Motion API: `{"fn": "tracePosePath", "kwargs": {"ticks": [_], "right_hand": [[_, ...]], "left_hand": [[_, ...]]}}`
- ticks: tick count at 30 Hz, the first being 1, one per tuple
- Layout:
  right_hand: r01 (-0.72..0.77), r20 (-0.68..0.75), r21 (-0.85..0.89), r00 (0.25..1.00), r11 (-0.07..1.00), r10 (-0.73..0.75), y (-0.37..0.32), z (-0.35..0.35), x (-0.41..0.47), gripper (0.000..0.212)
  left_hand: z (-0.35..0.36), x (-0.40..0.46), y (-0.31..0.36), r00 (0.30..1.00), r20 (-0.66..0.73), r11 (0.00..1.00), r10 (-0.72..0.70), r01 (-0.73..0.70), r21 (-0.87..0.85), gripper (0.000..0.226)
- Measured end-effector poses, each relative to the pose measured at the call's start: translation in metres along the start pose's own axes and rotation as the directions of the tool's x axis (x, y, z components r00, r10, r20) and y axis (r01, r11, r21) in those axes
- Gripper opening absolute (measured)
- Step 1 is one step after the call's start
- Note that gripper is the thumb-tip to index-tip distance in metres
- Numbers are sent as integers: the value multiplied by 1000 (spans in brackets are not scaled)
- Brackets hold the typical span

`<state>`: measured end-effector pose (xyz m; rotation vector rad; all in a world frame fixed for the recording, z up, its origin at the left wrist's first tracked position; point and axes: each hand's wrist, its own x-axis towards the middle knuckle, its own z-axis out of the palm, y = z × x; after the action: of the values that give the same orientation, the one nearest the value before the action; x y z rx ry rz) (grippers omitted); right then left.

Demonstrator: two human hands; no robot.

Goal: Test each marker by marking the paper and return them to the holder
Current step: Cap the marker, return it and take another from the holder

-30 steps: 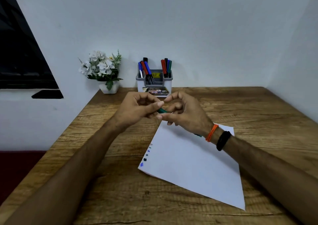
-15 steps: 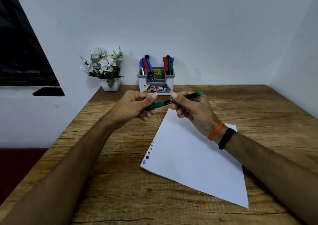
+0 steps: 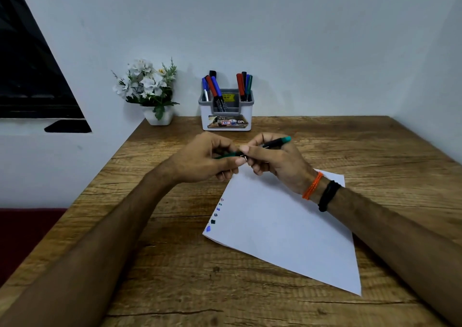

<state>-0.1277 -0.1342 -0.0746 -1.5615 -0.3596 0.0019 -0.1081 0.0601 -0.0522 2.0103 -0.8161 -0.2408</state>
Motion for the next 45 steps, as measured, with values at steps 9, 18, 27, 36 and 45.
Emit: {"fn": "tracePosePath", "kwargs": {"ticks": [9, 18, 27, 36, 45], "right_hand": [[24, 30, 29, 999, 999, -25, 4, 3, 0, 22], [25, 100, 215, 994, 976, -47, 5, -1, 3, 22], [1, 13, 157, 1000, 988, -3, 1, -8, 4, 23], [0, 166, -27, 986, 1000, 4, 4, 13, -10, 10], [-81, 261, -94, 960, 992, 103, 8, 19, -13, 19]], "left_hand": [[9, 4, -6, 995, -42, 977, 87, -77, 198, 32], [10, 5, -6, 980, -58, 958, 192, -174, 228, 15], [-8, 2, -19, 984, -120, 947, -132, 161, 277, 58], [-13, 1, -31, 974, -111, 914, -198, 224, 339, 46], [-11, 2, -36, 982, -89, 910, -167, 188, 370, 56]]}}
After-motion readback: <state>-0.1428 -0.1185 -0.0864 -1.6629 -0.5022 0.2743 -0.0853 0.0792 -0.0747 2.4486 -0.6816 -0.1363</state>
